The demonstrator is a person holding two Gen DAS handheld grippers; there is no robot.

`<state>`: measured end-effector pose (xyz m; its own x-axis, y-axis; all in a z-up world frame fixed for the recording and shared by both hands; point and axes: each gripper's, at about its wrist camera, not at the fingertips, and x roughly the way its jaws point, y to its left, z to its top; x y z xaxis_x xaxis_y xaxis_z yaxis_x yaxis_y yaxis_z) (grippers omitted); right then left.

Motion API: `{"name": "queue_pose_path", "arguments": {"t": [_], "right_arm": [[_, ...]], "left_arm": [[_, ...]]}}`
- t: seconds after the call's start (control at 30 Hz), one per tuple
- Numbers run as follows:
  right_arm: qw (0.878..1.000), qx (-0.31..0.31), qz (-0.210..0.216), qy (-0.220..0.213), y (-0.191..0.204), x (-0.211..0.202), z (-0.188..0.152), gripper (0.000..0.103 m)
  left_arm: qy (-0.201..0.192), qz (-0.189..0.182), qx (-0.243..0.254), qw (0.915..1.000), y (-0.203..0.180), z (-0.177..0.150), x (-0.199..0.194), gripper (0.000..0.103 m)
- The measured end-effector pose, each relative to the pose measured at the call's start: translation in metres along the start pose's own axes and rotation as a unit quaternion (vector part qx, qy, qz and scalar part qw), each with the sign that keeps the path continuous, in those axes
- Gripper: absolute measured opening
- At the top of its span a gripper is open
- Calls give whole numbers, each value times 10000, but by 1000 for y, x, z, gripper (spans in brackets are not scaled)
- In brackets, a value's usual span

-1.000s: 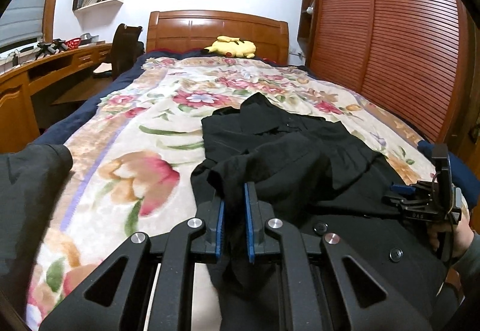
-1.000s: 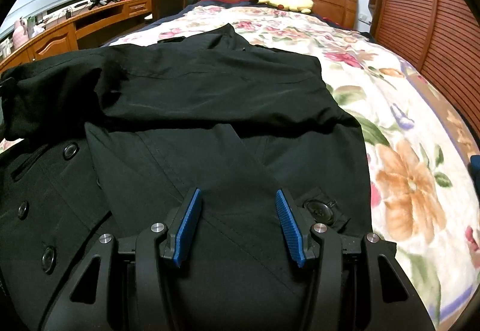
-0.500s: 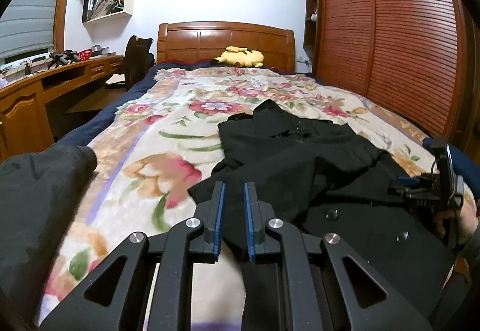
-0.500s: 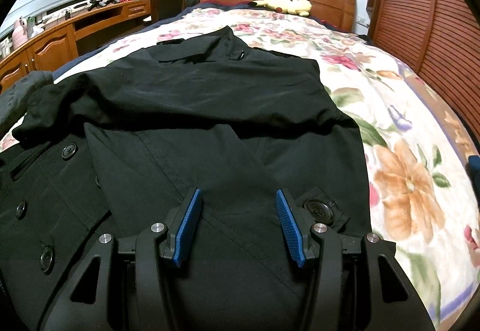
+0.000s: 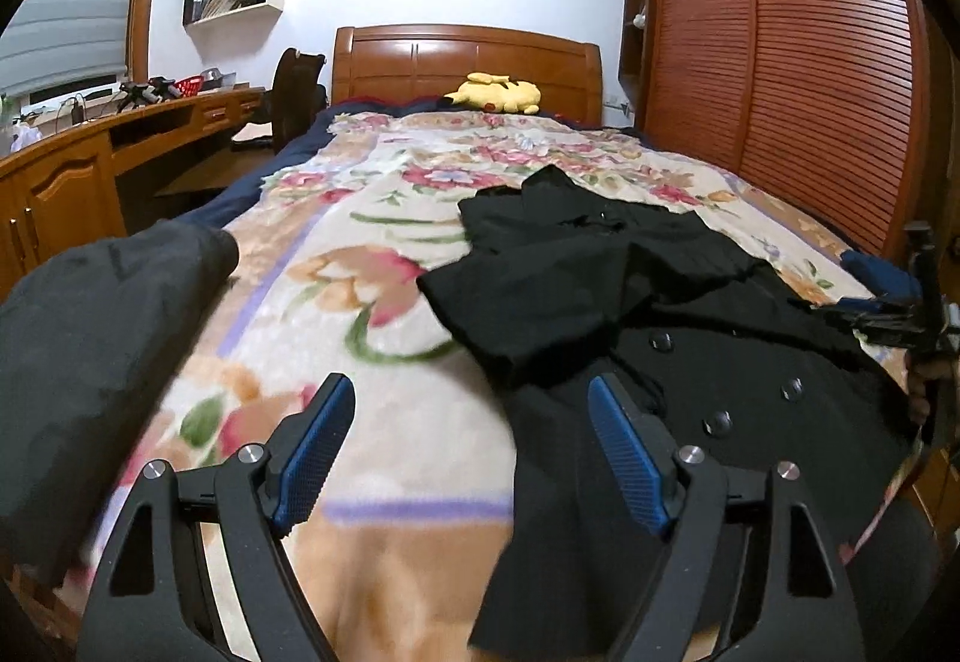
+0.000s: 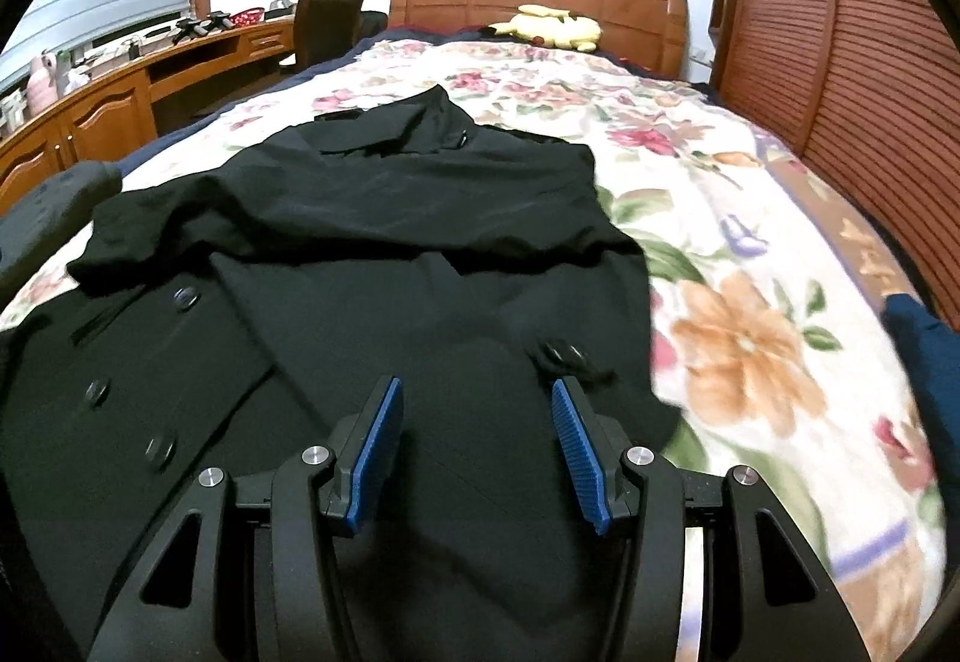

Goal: Fold large clothes

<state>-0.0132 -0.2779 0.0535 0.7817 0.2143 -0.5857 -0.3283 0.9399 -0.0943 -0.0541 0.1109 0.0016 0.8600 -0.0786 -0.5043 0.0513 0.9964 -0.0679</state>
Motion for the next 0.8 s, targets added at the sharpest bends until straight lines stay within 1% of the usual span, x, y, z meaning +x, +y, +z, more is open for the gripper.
{"name": "queue_pose_path", "arguments": {"t": [0.17, 0.4, 0.47, 0.57, 0.73, 0.8], "right_arm": [[9998, 137, -18, -115, -18, -43, -21, 54], [9993, 238, -218, -179, -36, -89, -46, 54], [9992, 278, -194, -191, -38, -100, -52, 54], [9995, 185, -191, -184, -38, -108, -60, 54], [9997, 172, -126, -144, -40, -114, -72, 54], [9998, 153, -85, -109, -39, -114, -76, 54]], "left_arm": [[67, -52, 62, 9999, -3, -10, -17, 81], [33, -148, 199, 9997, -11, -14, -42, 81], [35, -139, 253, 9996, -13, -15, -46, 81], [72, -104, 269, 9996, -13, -18, -46, 81], [169, -238, 239, 9993, -14, -24, -43, 81], [216, -224, 271, 9991, -16, -26, -40, 75]]}}
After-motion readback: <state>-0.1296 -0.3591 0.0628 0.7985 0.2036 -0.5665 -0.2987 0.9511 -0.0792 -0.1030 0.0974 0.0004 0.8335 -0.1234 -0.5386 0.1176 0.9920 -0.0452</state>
